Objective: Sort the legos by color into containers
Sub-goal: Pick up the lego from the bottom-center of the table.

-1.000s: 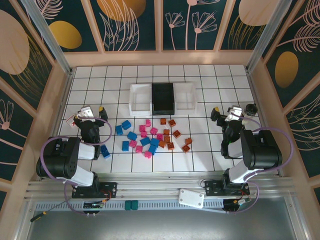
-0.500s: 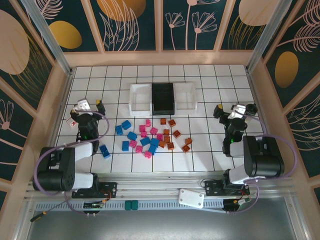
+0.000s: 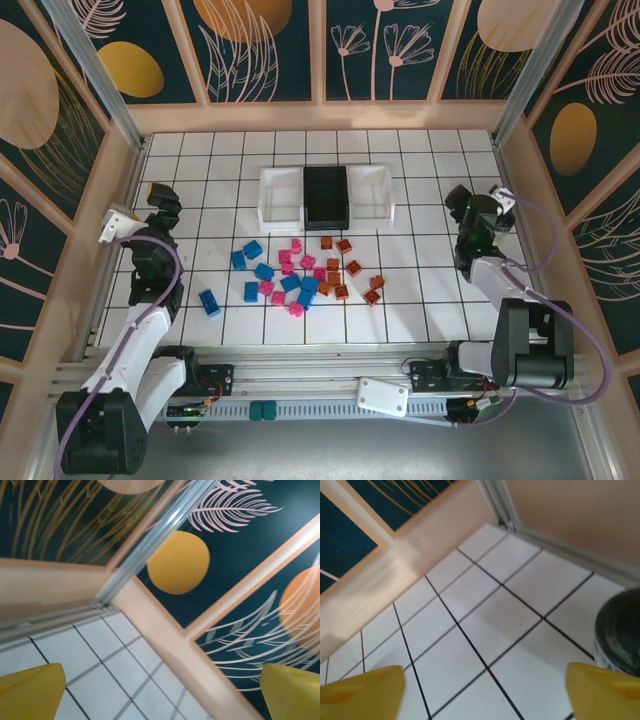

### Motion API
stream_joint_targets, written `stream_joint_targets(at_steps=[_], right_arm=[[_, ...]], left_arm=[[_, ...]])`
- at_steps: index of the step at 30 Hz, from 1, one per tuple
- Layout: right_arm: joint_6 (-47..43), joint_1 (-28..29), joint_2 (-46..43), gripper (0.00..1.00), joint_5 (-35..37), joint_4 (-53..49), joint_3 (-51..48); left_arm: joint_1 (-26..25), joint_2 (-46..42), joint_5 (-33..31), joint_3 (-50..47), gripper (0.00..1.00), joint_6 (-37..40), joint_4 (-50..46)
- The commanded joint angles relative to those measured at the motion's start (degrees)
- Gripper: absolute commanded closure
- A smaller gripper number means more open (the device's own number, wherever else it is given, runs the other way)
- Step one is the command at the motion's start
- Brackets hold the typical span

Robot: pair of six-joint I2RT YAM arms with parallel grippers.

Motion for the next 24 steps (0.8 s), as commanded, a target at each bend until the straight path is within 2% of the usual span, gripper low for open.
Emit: stream_joint_targets(at_steps=[1, 2, 4, 8, 10, 13, 17, 21, 24], right_arm=[[10.02, -1.75, 0.96, 0.19, -14.49, -6.94, 0.22], [10.04, -1.52, 1.05, 0.06, -16.14, -8.13, 0.51], [8.67, 0.29, 0.57, 0.02, -16.67, -13.03, 1.98], [5.53, 9.12, -3.00, 0.03, -11.62, -22.41, 2.89], [5.77, 14.14, -4.73, 0.04, -11.33, -24.28, 1.30], [5.56, 21.29, -5.56, 0.06, -11.37, -26.35, -1.36], [5.08, 29.92, -2.90, 0.09, -10.39, -27.88, -2.76], [5.23, 36.21, 2.54, 0.14, -5.93, -31.16, -0.70], [6.79, 39.28, 5.70, 0.22, -3.82, -32.34, 0.11]], left_arm=[[0.11, -2.06, 6.44, -0.29, 0.01, -9.84, -3.76], [0.11, -2.62, 7.85, -0.70, 0.01, -10.76, -3.46], [0.12, -3.99, 11.08, -1.62, 0.01, -11.94, -3.00], [0.11, -6.07, 18.64, -3.12, 0.01, -12.07, -4.14], [0.11, -6.02, 22.30, -2.62, 0.01, -11.08, -7.90], [0.11, -4.95, 28.80, -2.58, 0.06, -9.64, -11.62], [0.13, -2.11, 36.55, -3.14, 0.10, -8.79, -12.65], [0.11, 0.28, 40.00, -2.96, 0.10, -7.36, -14.40], [0.04, 0.34, 41.39, -3.82, 0.09, -7.03, -13.69]])
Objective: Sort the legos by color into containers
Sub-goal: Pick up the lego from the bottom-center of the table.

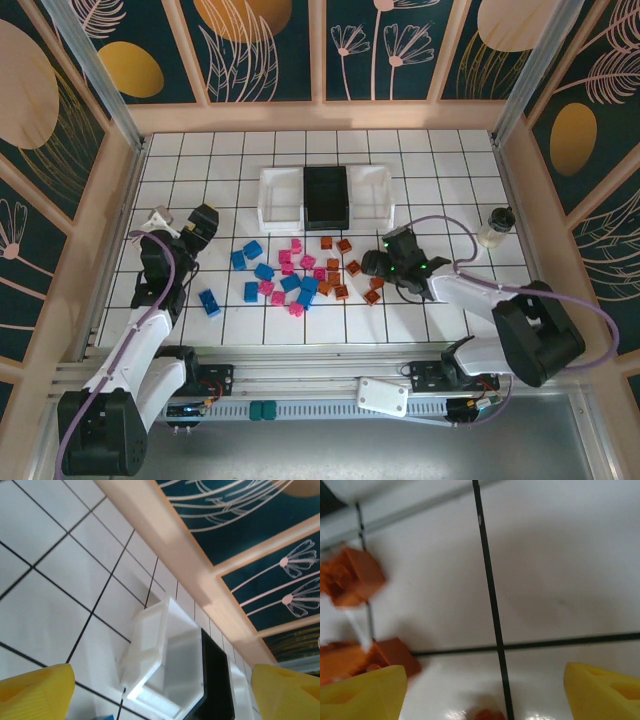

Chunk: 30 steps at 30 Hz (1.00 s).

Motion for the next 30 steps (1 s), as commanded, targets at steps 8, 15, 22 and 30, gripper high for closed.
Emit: stream_joint_targets(at_steps=[8, 15, 22, 30], right_arm=[[3.53, 6.56, 2.47, 0.27, 7.87, -6.45, 2.52], [4.42, 9.78, 0.88, 0.33, 10.54, -10.88, 3.30], [2.82, 10.19, 3.23, 0.46, 11.22, -9.76, 4.89], [2.01, 10.57, 2.93, 0.62, 11.39, -9.88, 6.35]], left_arm=[[0.09, -1.05, 6.36, -2.27, 0.09, 1.72, -0.12], [0.05, -0.88, 7.06, -2.68, 0.08, 2.17, -0.06], [0.07, 0.54, 8.01, -2.63, 0.08, 2.40, 0.57], [0.05, 0.63, 8.79, -2.70, 0.08, 2.31, 0.52]])
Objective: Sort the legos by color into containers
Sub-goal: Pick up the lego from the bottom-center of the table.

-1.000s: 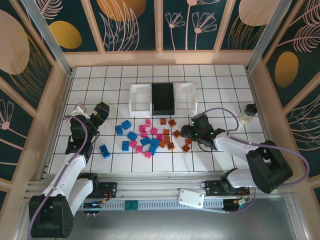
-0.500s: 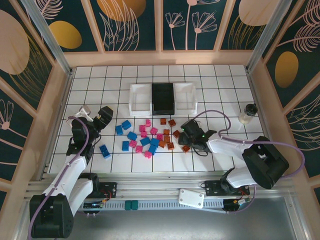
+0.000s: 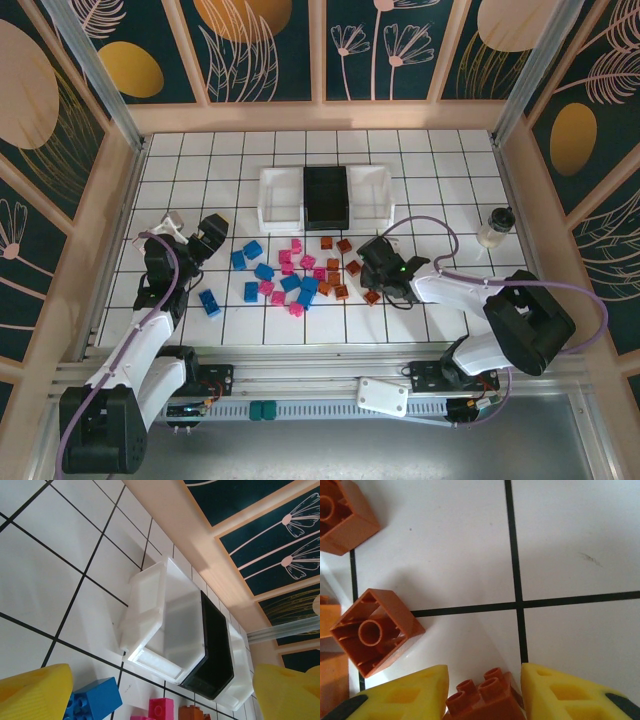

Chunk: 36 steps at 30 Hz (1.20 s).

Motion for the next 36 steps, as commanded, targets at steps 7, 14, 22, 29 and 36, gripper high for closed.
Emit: stream_joint_targets(at_steps=[7, 14, 22, 29, 36], right_arm=[[-0.98, 0.51, -0.65, 0.53, 1.86, -2.06, 1.56], [-1.04, 0.60, 1.49, 0.53, 0.55, -1.45, 1.21], [-1.52, 0.70, 3.12, 0.61, -0.60, -1.06, 1.56], [-5.69, 0.40, -0.60, 0.72, 2.95, -3.34, 7.00], [-12.54, -8.68, -0.04, 0.74, 2.77, 0.34, 18.22]], left_arm=[[0.06, 0.21, 2.21, -0.47, 0.07, 0.93, 0.51], [0.05, 0.50, 2.62, -0.44, 0.07, 1.23, 0.06], [0.07, 0.32, 3.02, -0.22, 0.06, 1.39, -0.24], [-0.05, -0.81, 2.32, 1.45, 0.05, 1.30, -3.93], [-0.13, -4.63, -0.46, 1.78, 0.03, -0.55, -6.57]])
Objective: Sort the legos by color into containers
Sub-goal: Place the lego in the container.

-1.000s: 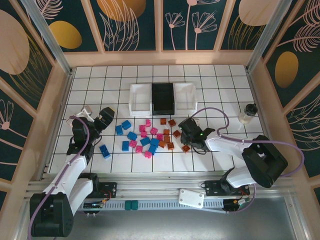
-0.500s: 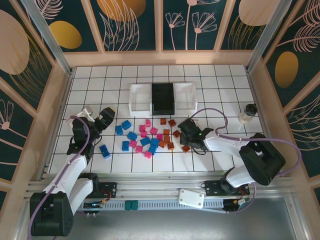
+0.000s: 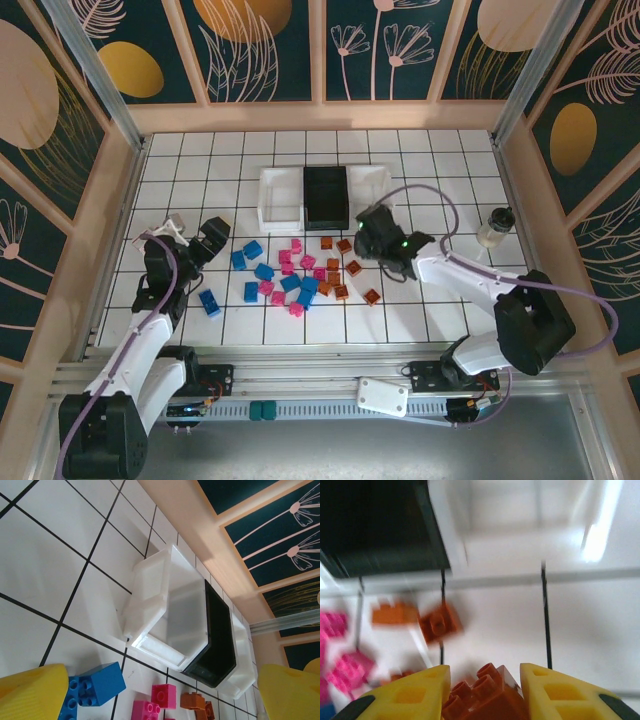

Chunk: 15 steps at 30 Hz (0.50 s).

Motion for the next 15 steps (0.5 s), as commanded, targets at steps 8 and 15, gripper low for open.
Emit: stream_joint_targets(at_steps=[8, 15], right_arm=[[-7.11, -12.02, 17.02, 0.74, -0.65, 8.22, 17.91], [-8.11, -14.29, 29.52, 0.58, -2.21, 7.70, 28.73]], left_arm=[[-0.13, -3.61, -3.95, 4.65, 0.05, 1.71, -12.45], [-0.13, -3.69, -4.36, 2.86, 0.06, 2.62, -13.57]])
